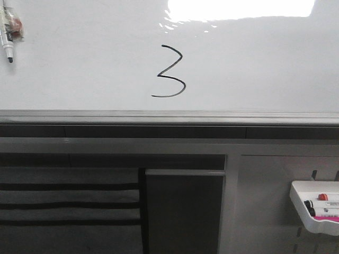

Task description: Write number 3 on whiteboard

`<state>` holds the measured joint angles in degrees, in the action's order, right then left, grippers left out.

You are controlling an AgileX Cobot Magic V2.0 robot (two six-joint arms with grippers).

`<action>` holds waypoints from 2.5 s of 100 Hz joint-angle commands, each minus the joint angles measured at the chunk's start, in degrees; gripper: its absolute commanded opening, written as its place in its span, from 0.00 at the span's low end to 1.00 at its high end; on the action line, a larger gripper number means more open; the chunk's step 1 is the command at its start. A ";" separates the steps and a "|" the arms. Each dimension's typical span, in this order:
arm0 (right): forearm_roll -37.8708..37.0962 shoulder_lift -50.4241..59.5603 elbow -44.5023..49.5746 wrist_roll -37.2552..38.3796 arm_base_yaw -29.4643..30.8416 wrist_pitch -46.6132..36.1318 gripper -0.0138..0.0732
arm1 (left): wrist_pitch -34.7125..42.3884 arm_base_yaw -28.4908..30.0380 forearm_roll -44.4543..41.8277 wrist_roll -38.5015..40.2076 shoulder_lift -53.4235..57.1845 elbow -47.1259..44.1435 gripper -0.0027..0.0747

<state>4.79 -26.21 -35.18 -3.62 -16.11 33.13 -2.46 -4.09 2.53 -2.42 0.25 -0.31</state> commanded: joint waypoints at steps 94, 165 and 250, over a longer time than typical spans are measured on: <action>4.84 27.65 37.28 -0.24 13.54 -31.86 0.08 | 3.87 -0.53 -0.06 0.62 1.55 -0.42 0.01; 4.84 27.65 37.28 -0.24 13.54 -32.67 0.08 | 3.87 -0.53 -0.06 0.62 1.55 -0.42 0.01; 4.84 27.65 37.28 -0.24 13.54 -32.67 0.08 | 3.87 -0.53 -0.06 0.62 1.55 -0.42 0.01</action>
<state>9.39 0.47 0.60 -3.62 -2.91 4.68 -2.54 -4.09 2.53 -2.42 0.25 -0.31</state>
